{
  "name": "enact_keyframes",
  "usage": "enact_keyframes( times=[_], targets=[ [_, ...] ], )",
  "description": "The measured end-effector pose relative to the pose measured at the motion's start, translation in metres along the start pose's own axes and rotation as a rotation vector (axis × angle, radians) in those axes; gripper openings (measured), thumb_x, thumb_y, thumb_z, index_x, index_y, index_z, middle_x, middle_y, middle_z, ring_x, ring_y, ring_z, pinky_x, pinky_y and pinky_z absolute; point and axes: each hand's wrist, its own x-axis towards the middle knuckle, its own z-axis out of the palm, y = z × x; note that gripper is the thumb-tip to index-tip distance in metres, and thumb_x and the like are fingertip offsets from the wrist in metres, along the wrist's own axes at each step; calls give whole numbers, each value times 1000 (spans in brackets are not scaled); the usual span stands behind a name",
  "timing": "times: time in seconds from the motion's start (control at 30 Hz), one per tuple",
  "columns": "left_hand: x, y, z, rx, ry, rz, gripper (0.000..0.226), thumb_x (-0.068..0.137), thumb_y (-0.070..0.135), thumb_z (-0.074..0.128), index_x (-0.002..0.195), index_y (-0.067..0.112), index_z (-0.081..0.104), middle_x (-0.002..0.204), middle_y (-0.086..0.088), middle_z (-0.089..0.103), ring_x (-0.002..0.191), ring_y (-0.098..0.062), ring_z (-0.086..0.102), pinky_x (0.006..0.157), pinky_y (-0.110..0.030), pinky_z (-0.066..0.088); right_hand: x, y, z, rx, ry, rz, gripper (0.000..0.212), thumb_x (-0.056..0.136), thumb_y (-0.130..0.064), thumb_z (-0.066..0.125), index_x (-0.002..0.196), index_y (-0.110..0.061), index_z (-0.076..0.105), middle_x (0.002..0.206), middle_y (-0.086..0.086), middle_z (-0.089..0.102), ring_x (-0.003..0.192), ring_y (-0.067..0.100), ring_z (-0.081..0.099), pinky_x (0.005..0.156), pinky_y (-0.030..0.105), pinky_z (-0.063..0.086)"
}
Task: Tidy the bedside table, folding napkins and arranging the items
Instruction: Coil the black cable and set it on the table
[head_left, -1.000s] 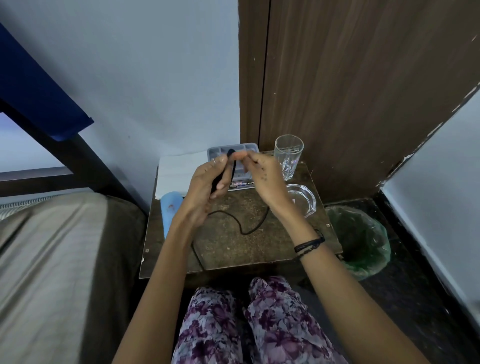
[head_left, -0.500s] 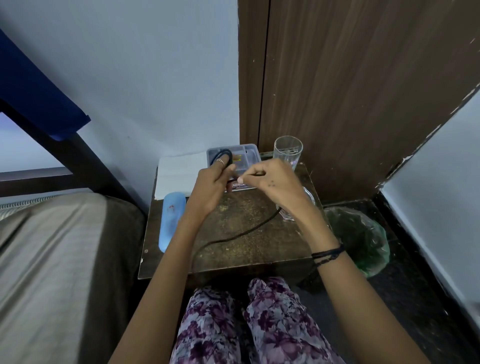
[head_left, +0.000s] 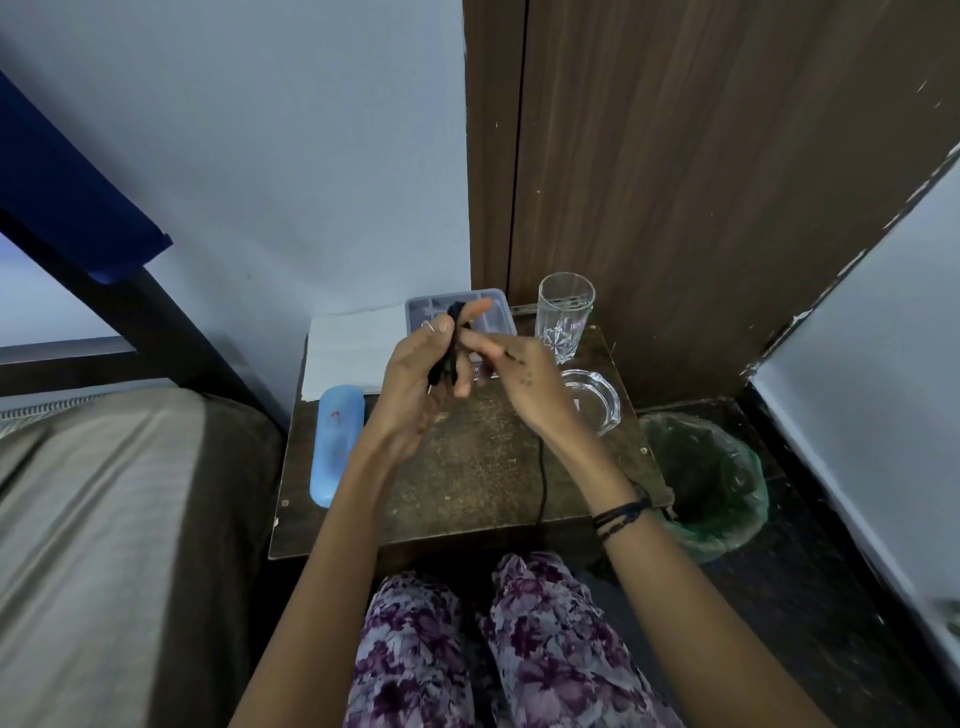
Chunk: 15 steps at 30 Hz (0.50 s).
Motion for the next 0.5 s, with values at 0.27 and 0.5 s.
enact_keyframes(
  times=[0.27, 0.5],
  targets=[
    [14, -10, 3, 323, 183, 59, 28, 100, 13, 34, 108, 32, 53, 114, -7, 64, 79, 5, 66, 71, -11, 51, -16, -5, 6, -284, -224, 29, 35, 91, -16, 51, 59, -24, 61, 61, -8, 57, 54, 1, 53, 55, 27, 38],
    [5, -14, -5, 532, 104, -136, 31, 97, 13, 40, 71, 21, 55, 54, 3, 61, 41, -4, 49, 45, -19, 39, -6, -24, -31, -358, -64, 0, 15, 75, -39, 73, 80, -25, 75, 78, -14, 69, 72, 3, 62, 62, 24, 45]
  ],
)
